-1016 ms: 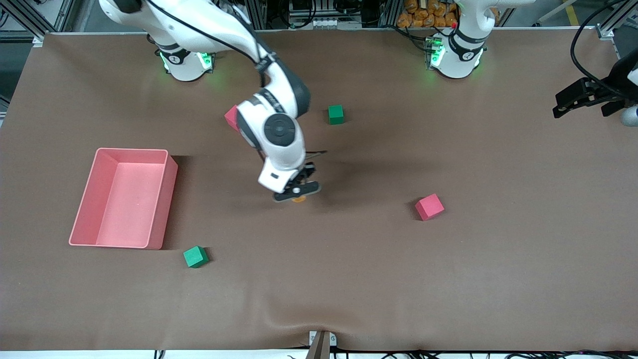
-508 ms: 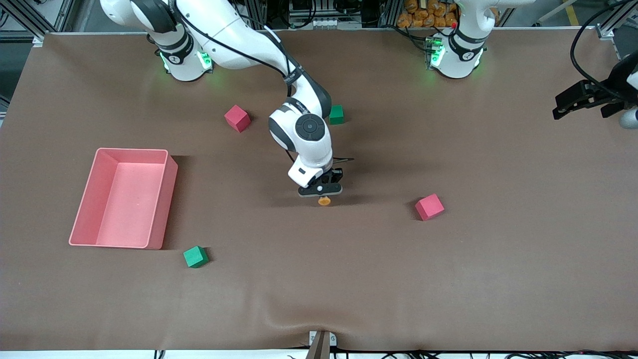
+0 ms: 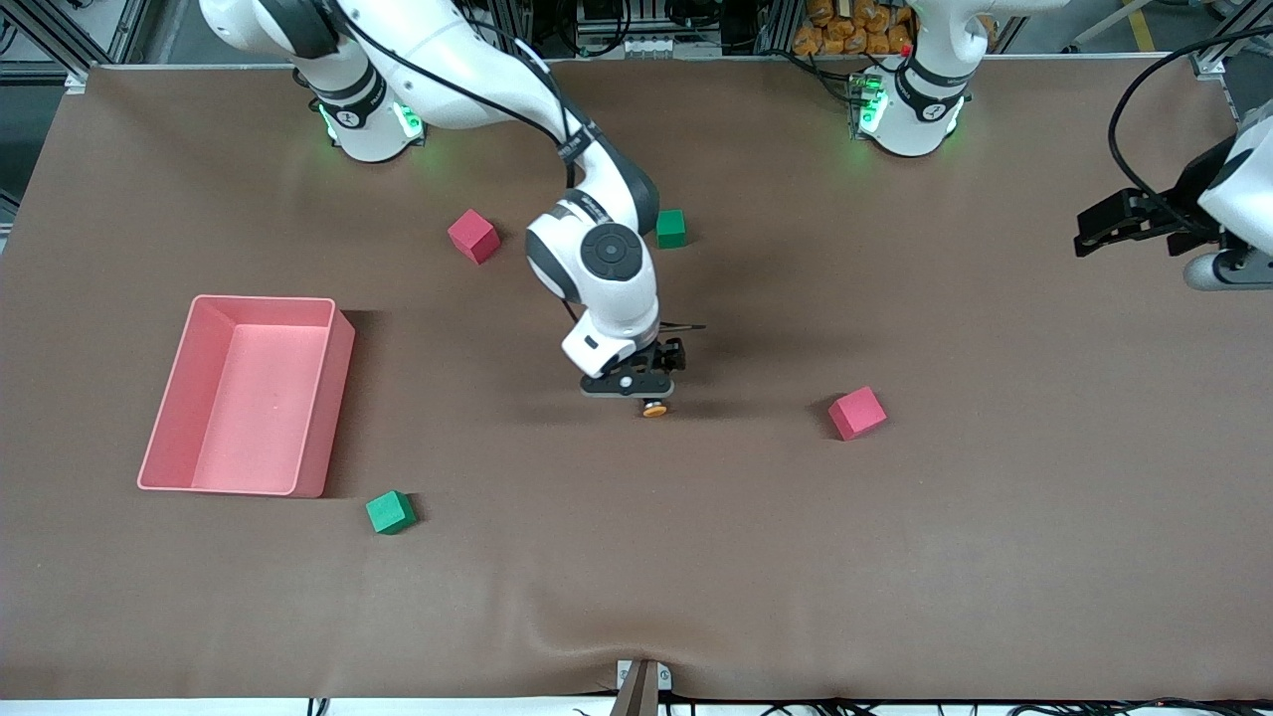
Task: Place and upright button with both arms
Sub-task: 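Lower the button onto the table and open the right gripper, then retract the right gripper while the left gripper reaches the button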
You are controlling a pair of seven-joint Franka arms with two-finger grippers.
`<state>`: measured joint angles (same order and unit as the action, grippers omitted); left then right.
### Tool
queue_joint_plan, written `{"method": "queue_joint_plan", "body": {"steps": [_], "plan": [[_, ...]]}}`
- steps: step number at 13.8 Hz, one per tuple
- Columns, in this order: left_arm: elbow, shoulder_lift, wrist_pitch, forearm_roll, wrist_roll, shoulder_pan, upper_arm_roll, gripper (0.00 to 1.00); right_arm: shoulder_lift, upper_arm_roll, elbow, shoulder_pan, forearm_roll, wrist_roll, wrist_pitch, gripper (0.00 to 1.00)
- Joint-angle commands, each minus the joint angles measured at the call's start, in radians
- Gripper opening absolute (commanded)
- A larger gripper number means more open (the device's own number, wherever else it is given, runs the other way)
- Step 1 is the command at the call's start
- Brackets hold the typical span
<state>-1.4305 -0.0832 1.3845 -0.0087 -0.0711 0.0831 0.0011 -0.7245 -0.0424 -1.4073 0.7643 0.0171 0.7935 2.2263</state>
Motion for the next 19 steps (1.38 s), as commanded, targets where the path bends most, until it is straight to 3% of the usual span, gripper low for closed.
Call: {"method": "queue_joint_plan", "body": {"steps": [1,5,7,9,13,19], "plan": [[0.013,-0.044,-0.010,-0.039,0.024,0.000,0.002,1.00,0.127,0.010,-0.027,-0.075,0.011,0.001,-0.137,1.00],[0.015,-0.082,-0.010,-0.047,0.008,0.024,0.000,1.00,0.233,0.018,-0.033,-0.201,0.020,-0.169,-0.288,1.00],[0.015,-0.101,-0.009,-0.069,-0.034,0.050,0.002,1.00,0.284,0.015,-0.038,-0.259,0.090,-0.192,-0.358,1.00],[0.015,-0.125,-0.009,-0.076,-0.094,0.078,0.000,1.00,0.338,0.013,-0.064,-0.315,0.099,-0.265,-0.442,1.00],[0.018,-0.190,0.016,-0.143,-0.189,0.150,0.000,1.00,0.508,0.012,-0.255,-0.440,0.124,-0.426,-0.448,1.00],[0.019,-0.335,0.197,-0.178,-0.392,0.363,0.002,1.00,0.735,0.009,-0.505,-0.612,0.107,-0.657,-0.436,1.00]]}}
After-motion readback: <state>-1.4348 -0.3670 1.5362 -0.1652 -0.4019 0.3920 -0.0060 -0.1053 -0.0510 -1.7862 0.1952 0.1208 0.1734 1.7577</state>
